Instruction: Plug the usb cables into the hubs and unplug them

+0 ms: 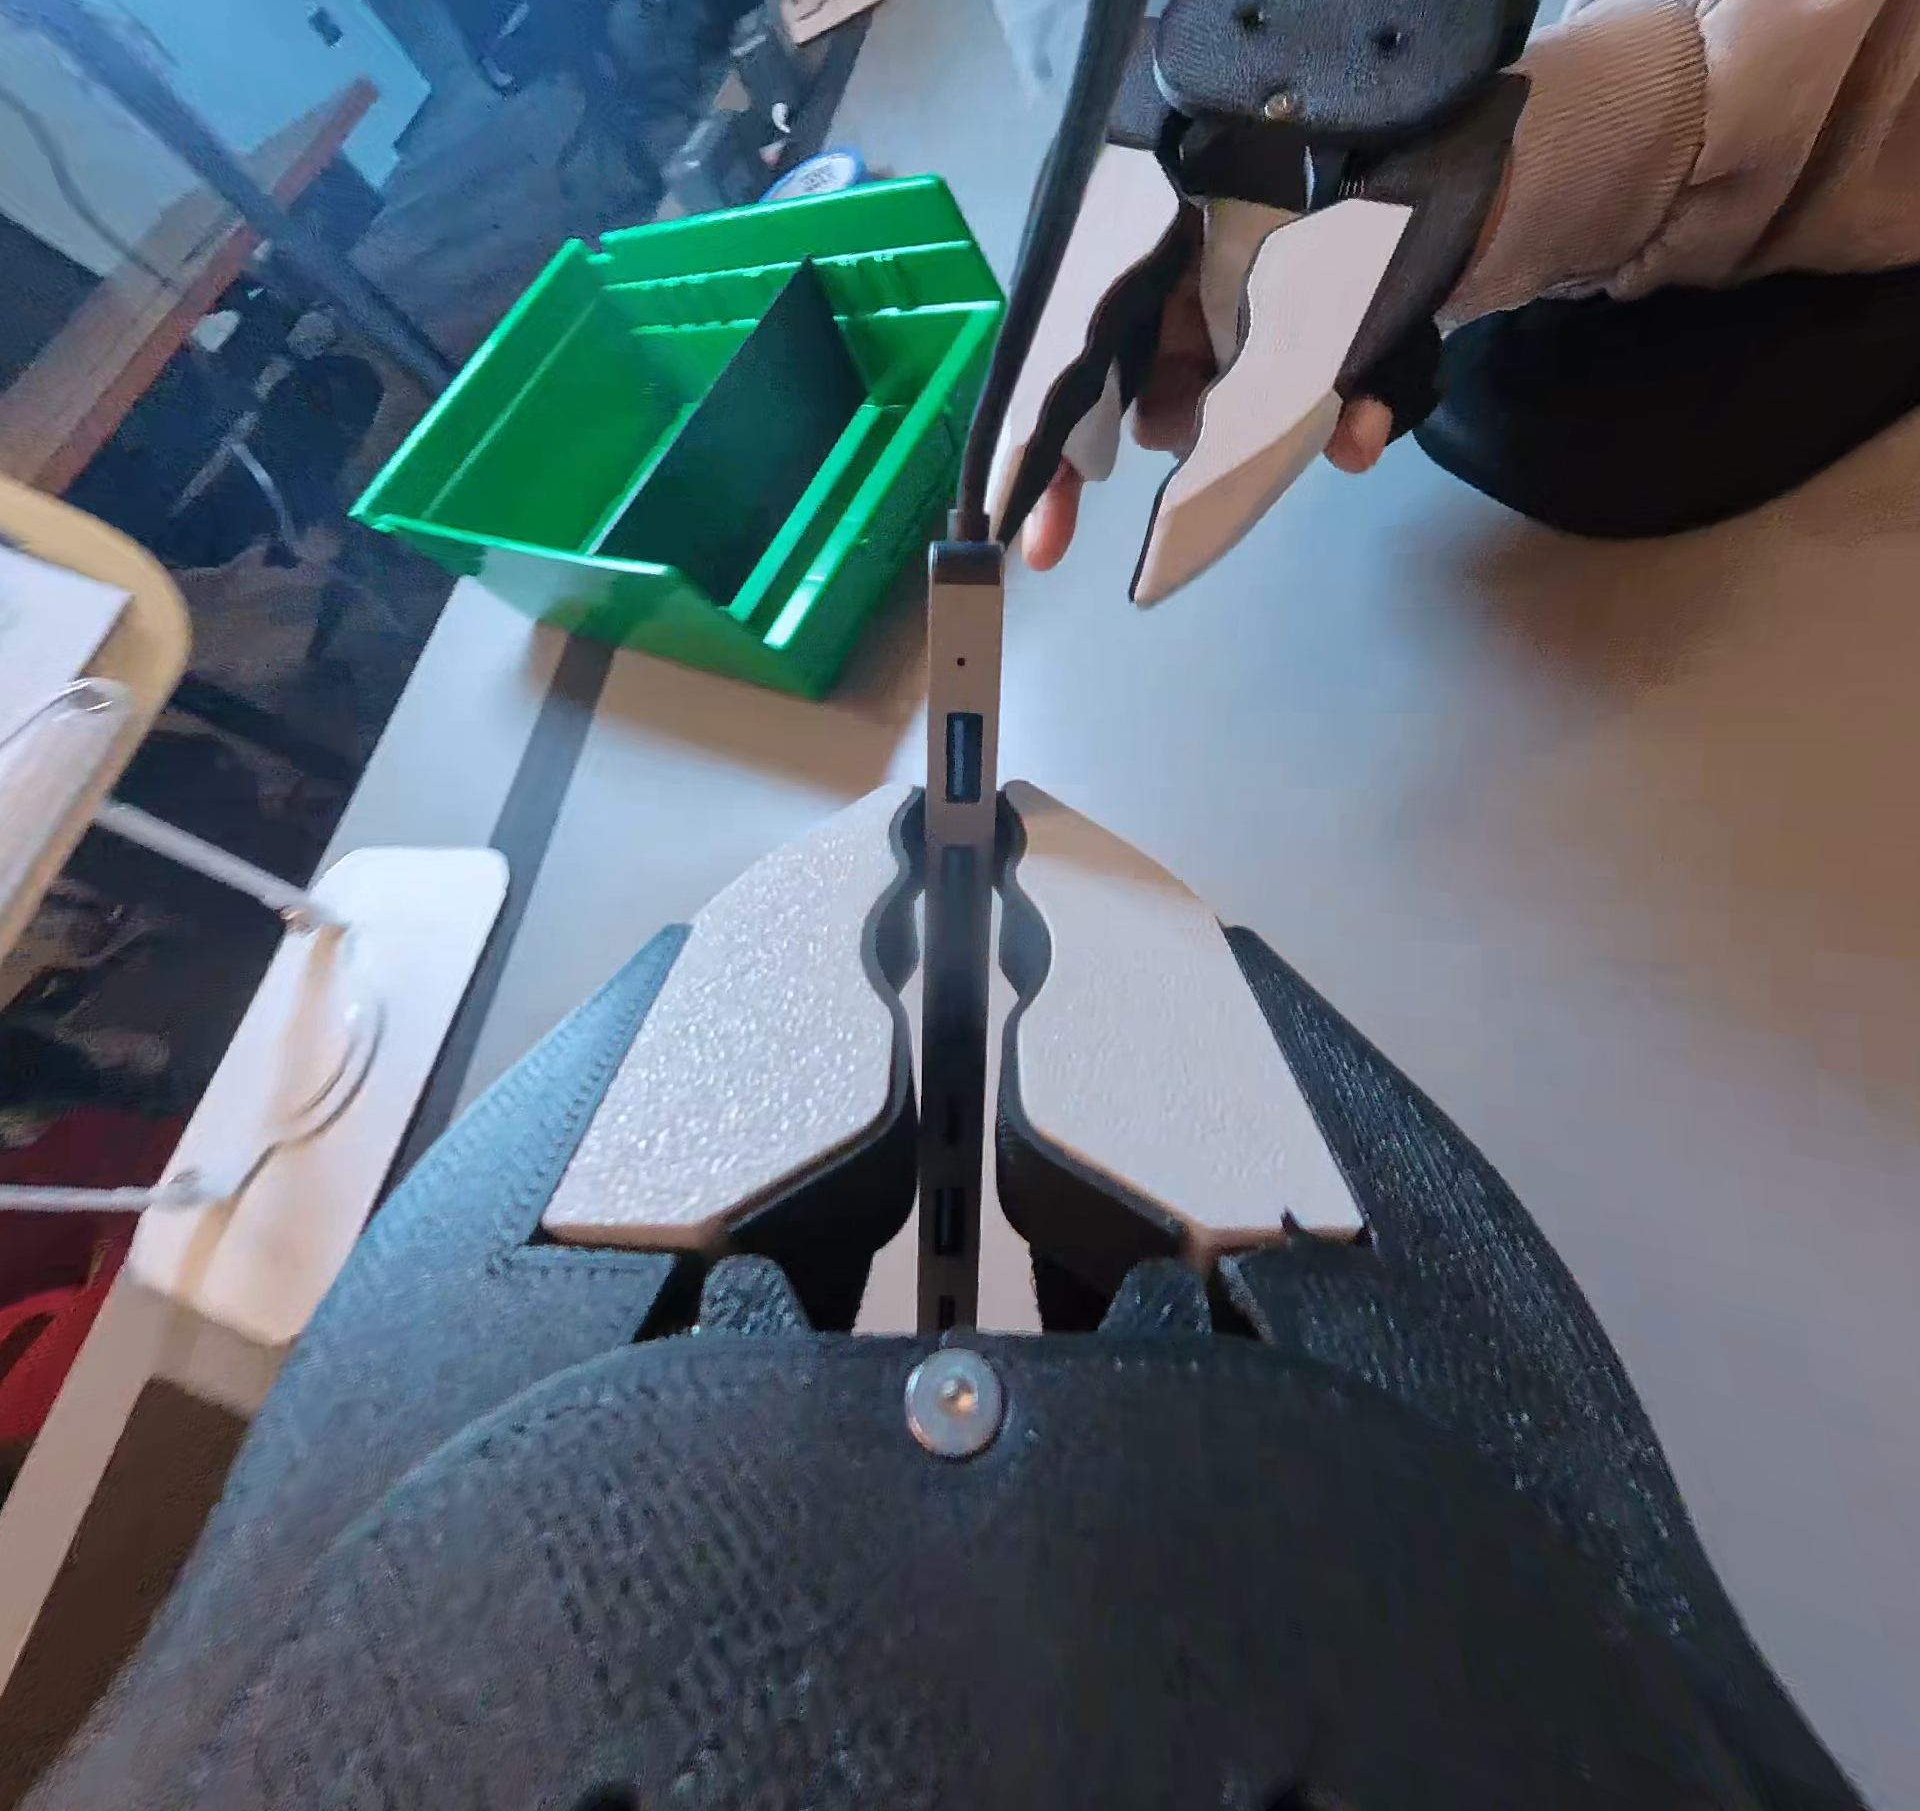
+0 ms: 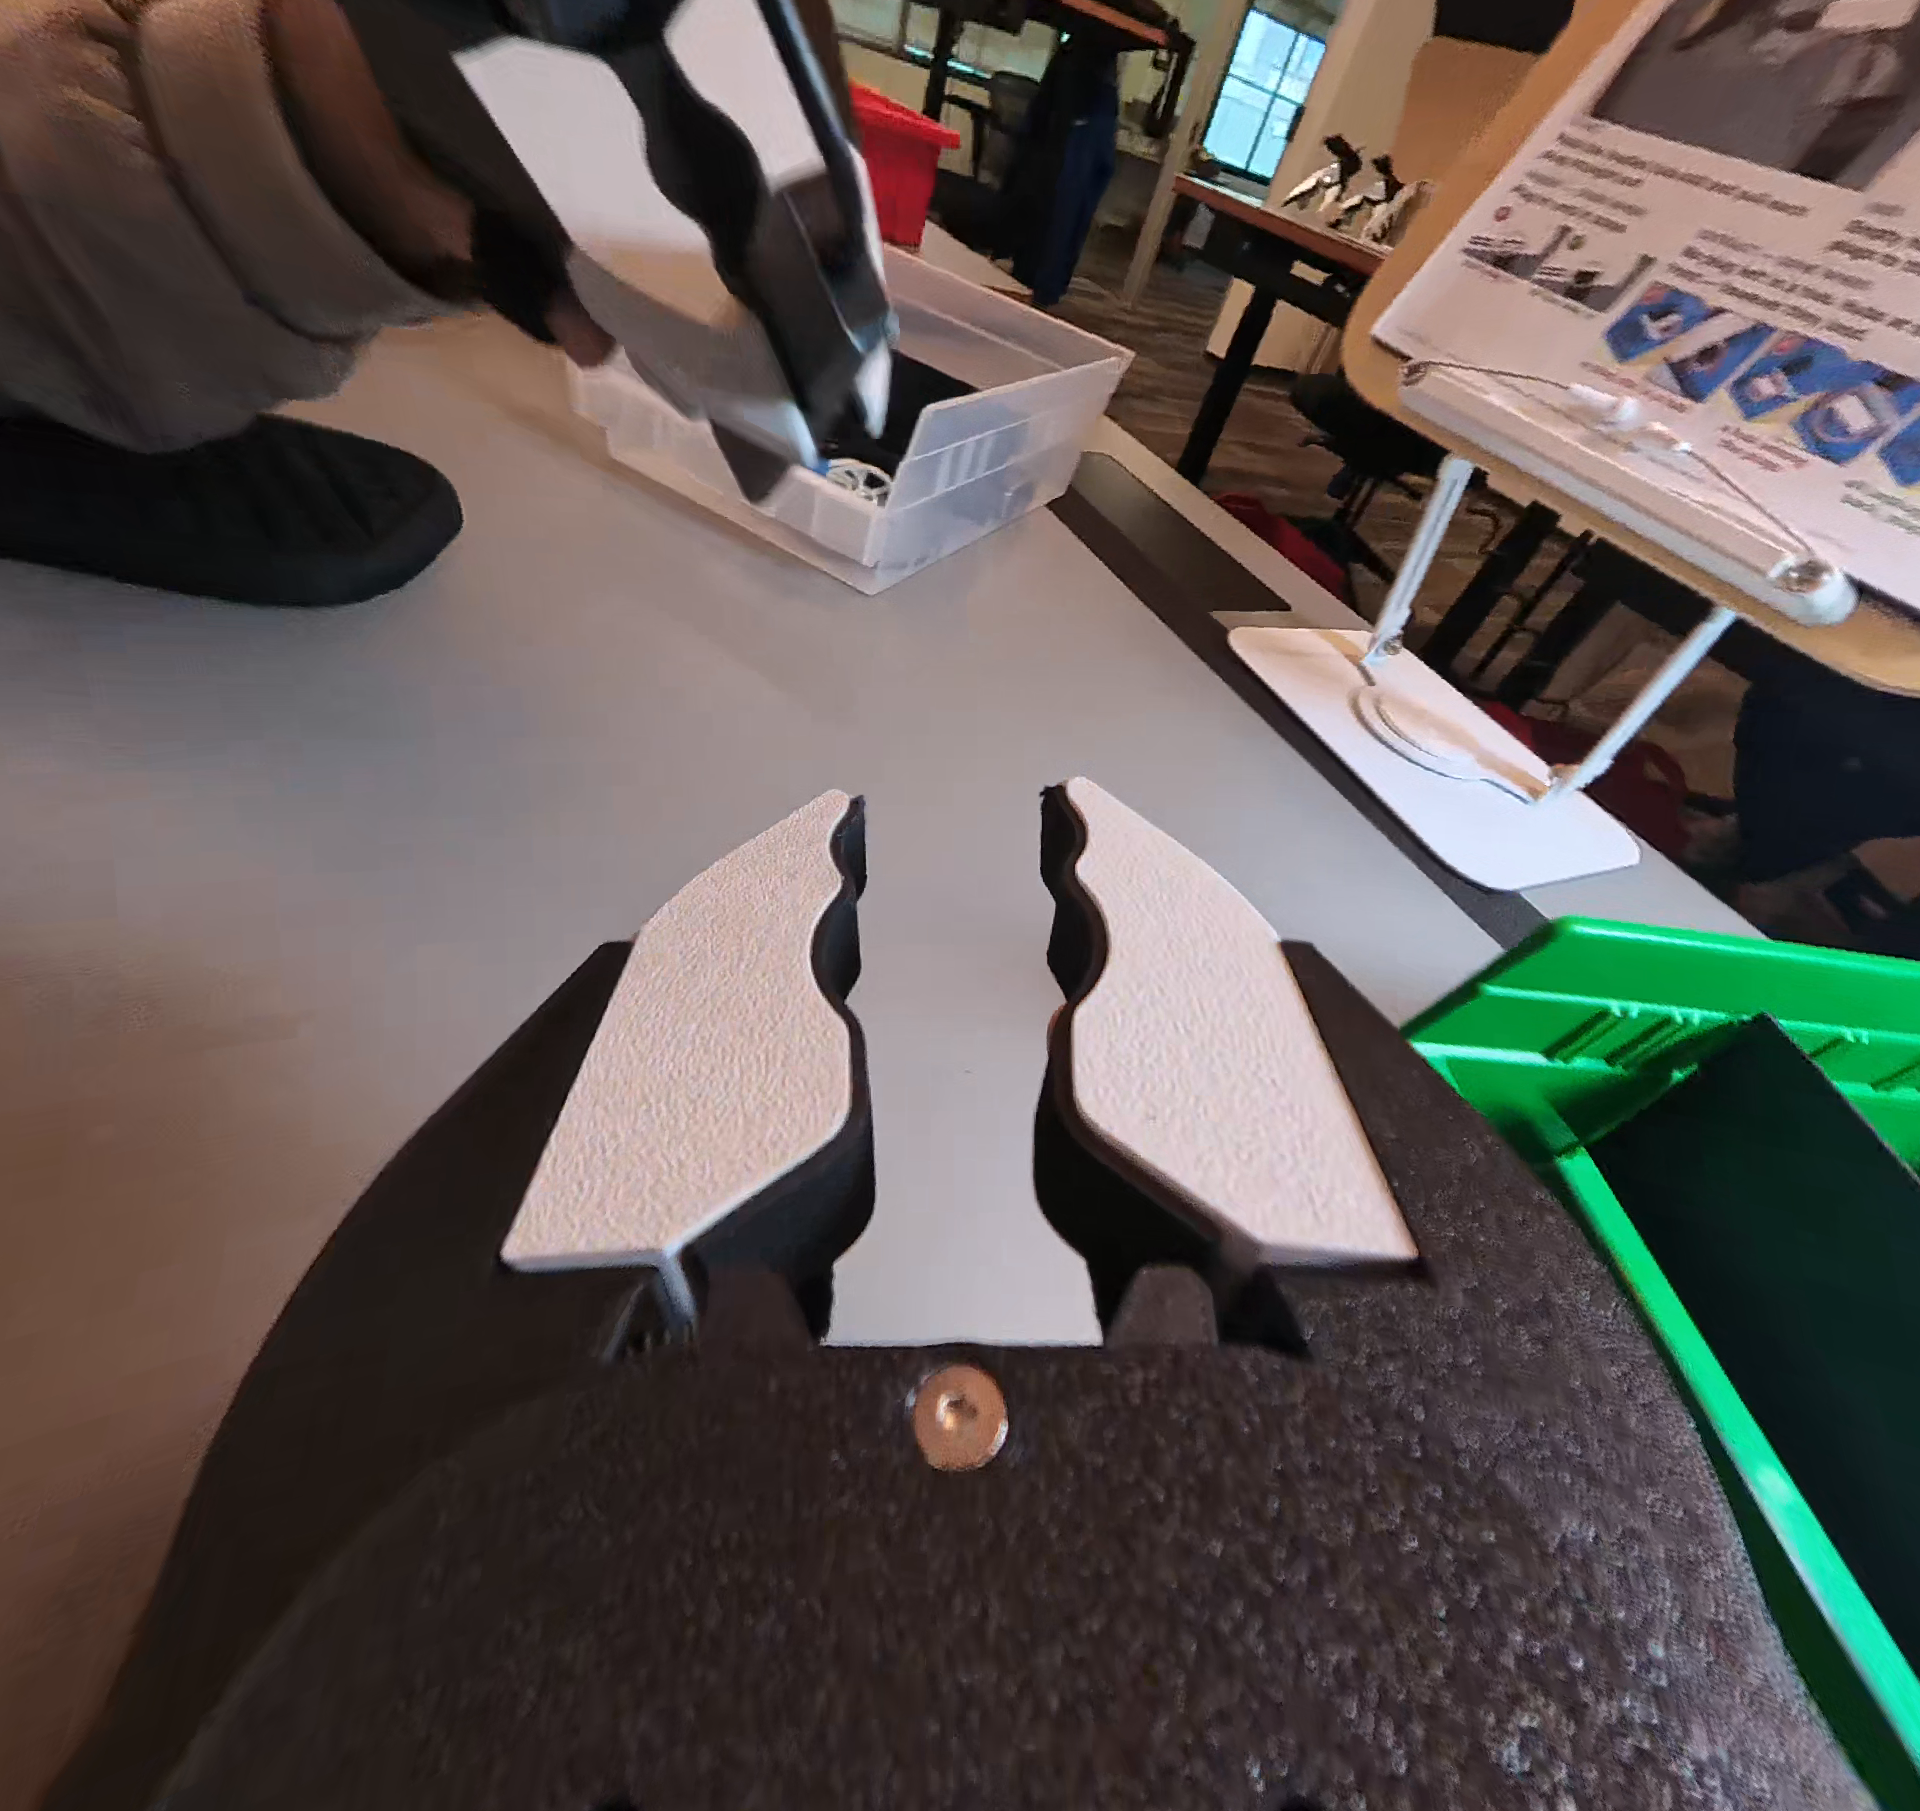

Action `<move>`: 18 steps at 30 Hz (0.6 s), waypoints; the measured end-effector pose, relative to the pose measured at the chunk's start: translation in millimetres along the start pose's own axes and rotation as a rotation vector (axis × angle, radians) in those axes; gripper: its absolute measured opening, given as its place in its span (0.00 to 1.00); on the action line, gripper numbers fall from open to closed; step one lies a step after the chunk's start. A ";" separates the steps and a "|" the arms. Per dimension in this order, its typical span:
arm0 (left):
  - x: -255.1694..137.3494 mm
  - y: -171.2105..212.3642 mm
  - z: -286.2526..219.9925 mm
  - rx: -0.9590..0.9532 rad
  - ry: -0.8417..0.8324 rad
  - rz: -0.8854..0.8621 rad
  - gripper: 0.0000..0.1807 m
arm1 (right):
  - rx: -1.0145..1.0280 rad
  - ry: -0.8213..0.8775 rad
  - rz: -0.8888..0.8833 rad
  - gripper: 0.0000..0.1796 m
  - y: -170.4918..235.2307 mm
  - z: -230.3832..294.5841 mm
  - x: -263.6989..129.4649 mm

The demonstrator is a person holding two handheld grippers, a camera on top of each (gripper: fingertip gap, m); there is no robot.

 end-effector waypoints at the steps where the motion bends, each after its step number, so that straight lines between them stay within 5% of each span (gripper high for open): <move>1: 12.8 1.0 -0.8 0.004 0.016 -0.001 0.06 | -0.014 -0.002 -0.005 0.19 -0.2 2.8 0.9; 10: 55.8 21.5 -24.5 -0.055 0.213 -0.002 0.06 | -0.020 -0.119 -0.019 0.19 3.8 20.2 13.3; 18: 59.0 23.7 -36.7 -0.010 0.293 0.012 0.07 | -0.117 -0.218 0.009 0.06 6.7 40.6 15.0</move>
Point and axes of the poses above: each gripper's, where its closed fingertips meet, x out along the fingers, y out of its underside, z = x × y across the jaws, the point moved 8 cm from there along -x, back along the fingers, and after that the axes turned 8 degrees about y, right-handed, at the moved point
